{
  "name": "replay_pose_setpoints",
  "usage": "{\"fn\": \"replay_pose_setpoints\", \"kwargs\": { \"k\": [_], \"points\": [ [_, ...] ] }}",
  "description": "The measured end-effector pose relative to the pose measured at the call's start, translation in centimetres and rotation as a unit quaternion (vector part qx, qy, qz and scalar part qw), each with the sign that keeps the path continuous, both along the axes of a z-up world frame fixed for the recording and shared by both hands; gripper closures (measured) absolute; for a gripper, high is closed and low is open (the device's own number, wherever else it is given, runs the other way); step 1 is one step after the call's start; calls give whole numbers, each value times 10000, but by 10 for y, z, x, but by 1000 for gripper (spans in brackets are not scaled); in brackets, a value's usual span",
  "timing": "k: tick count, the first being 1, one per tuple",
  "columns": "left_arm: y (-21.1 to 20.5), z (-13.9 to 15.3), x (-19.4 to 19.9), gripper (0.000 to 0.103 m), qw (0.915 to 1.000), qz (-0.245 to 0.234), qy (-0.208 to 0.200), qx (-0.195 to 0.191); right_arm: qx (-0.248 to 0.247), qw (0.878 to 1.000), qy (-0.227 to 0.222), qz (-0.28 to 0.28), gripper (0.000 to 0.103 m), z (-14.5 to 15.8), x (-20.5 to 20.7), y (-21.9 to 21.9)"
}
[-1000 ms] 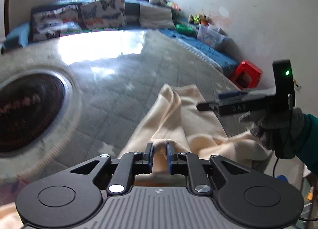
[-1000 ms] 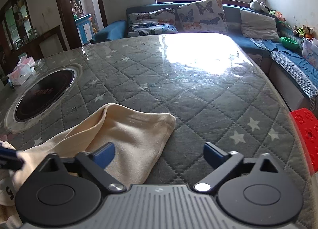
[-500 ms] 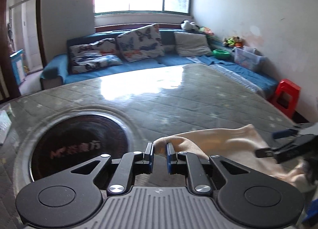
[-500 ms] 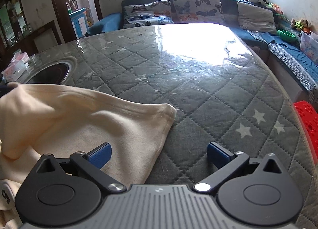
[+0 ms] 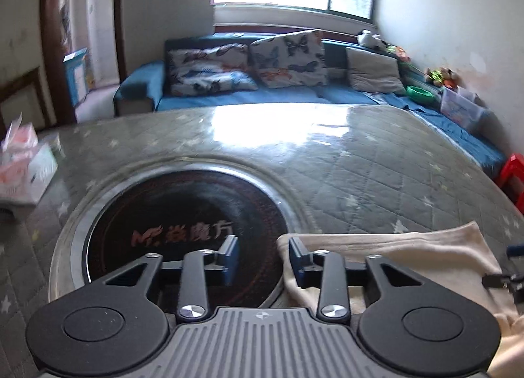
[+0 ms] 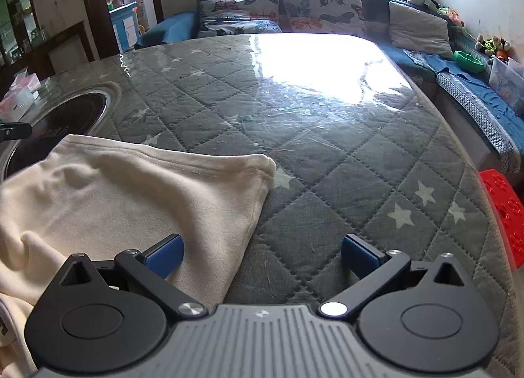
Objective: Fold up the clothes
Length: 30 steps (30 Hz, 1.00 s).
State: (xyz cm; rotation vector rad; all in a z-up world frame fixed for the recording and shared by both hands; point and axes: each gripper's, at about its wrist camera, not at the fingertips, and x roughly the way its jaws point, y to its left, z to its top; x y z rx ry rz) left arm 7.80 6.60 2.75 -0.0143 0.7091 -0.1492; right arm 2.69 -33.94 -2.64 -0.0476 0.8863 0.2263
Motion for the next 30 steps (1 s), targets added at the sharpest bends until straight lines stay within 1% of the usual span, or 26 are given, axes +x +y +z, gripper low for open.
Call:
{"fn": "replay_pose_setpoints", "kwargs": {
  "k": [1,2,4,7,9,11,13,15,22,26,30],
  "points": [
    [1,0,0,61,10000,2,40,-39,8,10000,-2,21,0,0,-1,0],
    [2,0,0,56,9999,-2,80,-74,34,10000,-6,26,0,1,-1,-1],
    [1,-2,1,54,9997,-67,176,-127,127,9999,-8,29,0,2,0,-4],
    [-6,-6,5,54,9995,-153,273,-106,557,9984,6,-19,0,5,4,-11],
    [-10,-8,8,50,9993,-174,302,-97,719,9974,-14,-58,0,8,6,-14],
    [-13,-10,10,49,9992,-174,327,-117,615,9980,100,-94,0,8,11,-12],
    [-13,-11,12,49,9992,-190,341,-129,462,9989,95,11,0,7,13,-8],
    [-14,-11,12,46,9991,-206,349,-126,308,9995,105,59,0,5,13,-4],
    [-14,-12,15,42,9990,-202,373,-132,-29,9998,195,83,0,1,15,6],
    [-16,-11,17,38,9989,-219,387,-178,-31,9997,251,28,0,1,18,7],
    [-17,-10,20,38,9987,-236,401,-197,-56,9994,312,114,0,3,20,6]
  ]
}}
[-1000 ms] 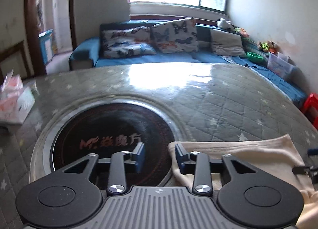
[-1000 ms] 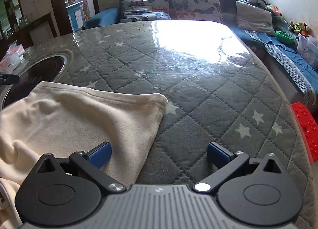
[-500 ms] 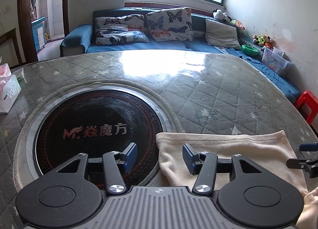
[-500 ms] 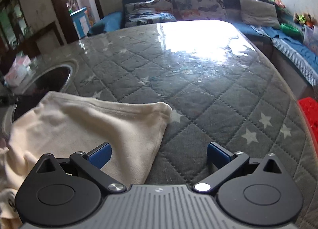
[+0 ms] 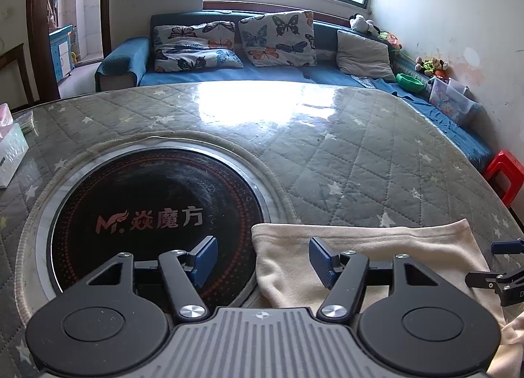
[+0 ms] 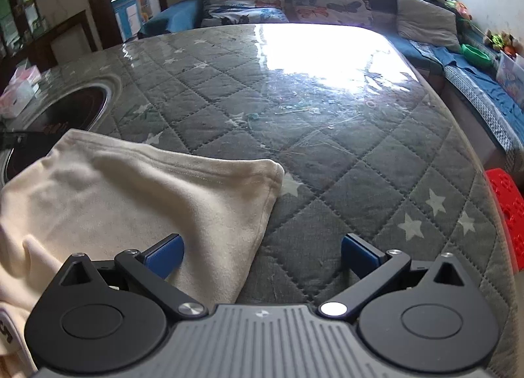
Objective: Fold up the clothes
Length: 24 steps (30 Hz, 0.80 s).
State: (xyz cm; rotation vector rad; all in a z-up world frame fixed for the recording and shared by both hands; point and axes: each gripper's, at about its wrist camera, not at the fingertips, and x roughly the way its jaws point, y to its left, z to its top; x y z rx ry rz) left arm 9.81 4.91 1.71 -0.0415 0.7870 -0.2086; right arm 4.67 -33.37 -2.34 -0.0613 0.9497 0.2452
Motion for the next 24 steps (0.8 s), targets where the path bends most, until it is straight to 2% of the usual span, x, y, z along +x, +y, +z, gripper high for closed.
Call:
{"fn": "replay_pose_setpoints", "kwargs": {
  "k": [2,5,7,11,13,14,17,24],
  "points": [
    [0,0,1,38,10000,-15,12,-12,33,10000,57,12,0,2,2,-1],
    [1,0,2,38,10000,-26,28,-26,282,9996,60,-35,10,8,7,-8],
    [2,-1,4,38,10000,-18,50,-39,443,9990,46,-56,10,13,11,-12],
    [4,-4,9,38,9999,-10,122,-76,568,9984,29,9,19,17,21,-11],
    [5,-7,12,39,9998,-7,172,-95,630,9980,36,37,31,18,26,-10],
    [5,-8,13,39,9997,-11,206,-108,662,9978,39,51,40,18,28,-10],
    [6,-13,19,40,9994,3,311,-138,804,9967,143,41,52,17,36,-11],
    [8,-24,27,43,9988,5,460,-191,740,9971,114,96,64,14,41,-7]
  ]
}}
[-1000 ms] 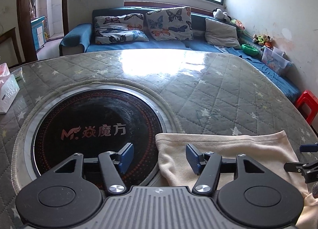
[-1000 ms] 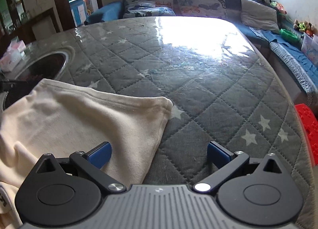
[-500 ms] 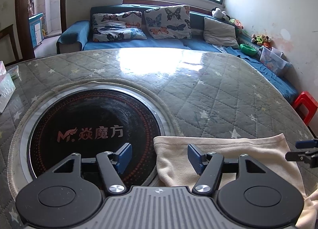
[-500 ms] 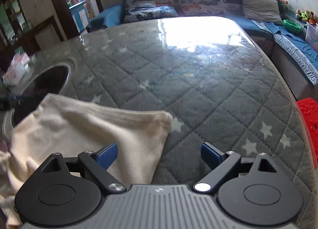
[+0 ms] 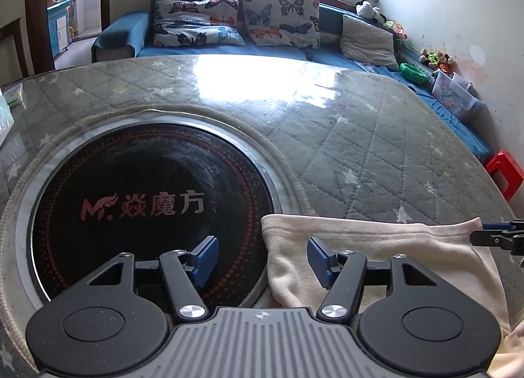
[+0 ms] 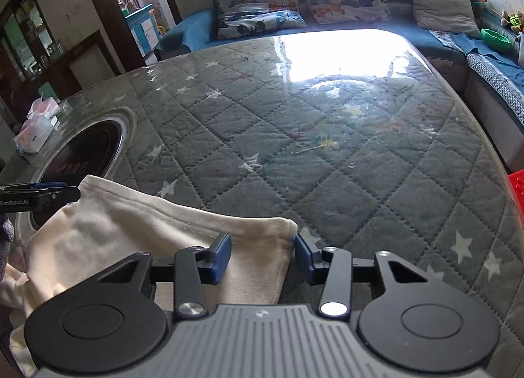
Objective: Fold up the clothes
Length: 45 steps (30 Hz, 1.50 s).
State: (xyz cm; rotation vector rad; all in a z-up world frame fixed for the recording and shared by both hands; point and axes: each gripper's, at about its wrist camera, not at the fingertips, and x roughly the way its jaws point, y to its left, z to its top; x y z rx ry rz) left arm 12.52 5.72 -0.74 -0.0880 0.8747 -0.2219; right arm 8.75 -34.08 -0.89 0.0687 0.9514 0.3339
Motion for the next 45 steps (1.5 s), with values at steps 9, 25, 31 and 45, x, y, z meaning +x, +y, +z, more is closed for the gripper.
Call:
{"fn": "replay_pose_setpoints", "kwargs": {
  "k": [9,25,31,45],
  "points": [
    [-11,-5,1,95,9995,-262,-140,122,31,9999,-116,32,96,5,5,1],
    [13,17,42,96,9969,126,-656,417,-61,9969,-737,259,97,30,74,46],
    [18,2,69,92,9975,249,-403,530,-194,9978,-574,286,97,10,107,60],
    [-17,20,38,44,9949,-191,-742,655,-255,9881,-850,1256,86,42,30,67]
  ]
}}
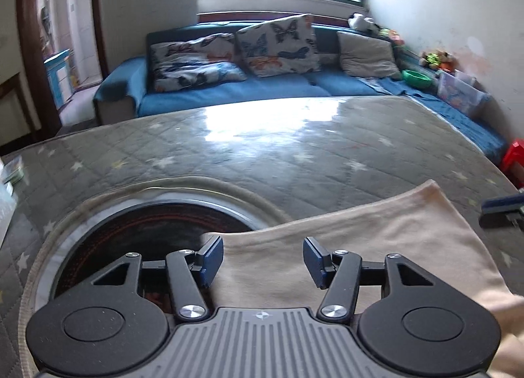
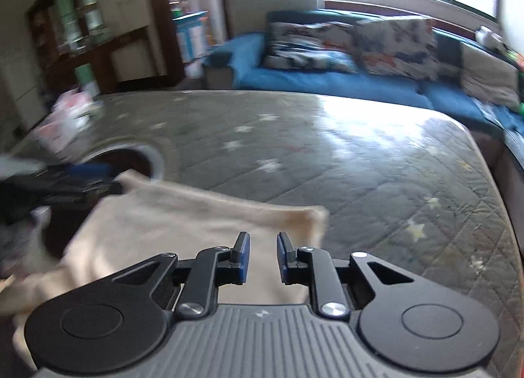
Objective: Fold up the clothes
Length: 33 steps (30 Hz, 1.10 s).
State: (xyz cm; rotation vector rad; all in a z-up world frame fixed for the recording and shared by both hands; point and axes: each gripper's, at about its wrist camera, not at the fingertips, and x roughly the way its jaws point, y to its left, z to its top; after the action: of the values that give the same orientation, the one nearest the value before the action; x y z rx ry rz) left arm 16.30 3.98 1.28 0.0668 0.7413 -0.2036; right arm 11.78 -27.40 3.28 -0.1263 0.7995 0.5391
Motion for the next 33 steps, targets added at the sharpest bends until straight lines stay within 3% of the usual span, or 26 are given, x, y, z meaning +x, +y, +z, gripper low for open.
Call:
{"fn": "replay_pose_setpoints", "kwargs": {
  "k": [4,8,11,16,28,30,33],
  "points": [
    [-13,-1,-14,42,9999,-170,10,-5,-105,9980,-29,619,86,9,-52,11],
    [-21,-2,-27,29,9996,-285,-33,75,-153,9933,-10,1143,86,15,-92,22],
    [-24,-5,-31,29,9995,-286,-10,136,-104,9879,82,1544,86,15,-118,34],
    [-25,-12,-37,29,9993,-292,52,226,156,9768,631,2042,86,4,-135,51],
    [-20,-21,-42,25,9993,-315,123,165,583,9712,1588,1675,85,-32,-122,62],
    [-20,-22,-41,24,9993,-312,131,149,710,9683,1683,1702,97,-37,-124,63],
    [-20,-24,-39,24,9993,-297,156,168,680,9684,1464,1903,98,-38,-136,68]
  ]
}}
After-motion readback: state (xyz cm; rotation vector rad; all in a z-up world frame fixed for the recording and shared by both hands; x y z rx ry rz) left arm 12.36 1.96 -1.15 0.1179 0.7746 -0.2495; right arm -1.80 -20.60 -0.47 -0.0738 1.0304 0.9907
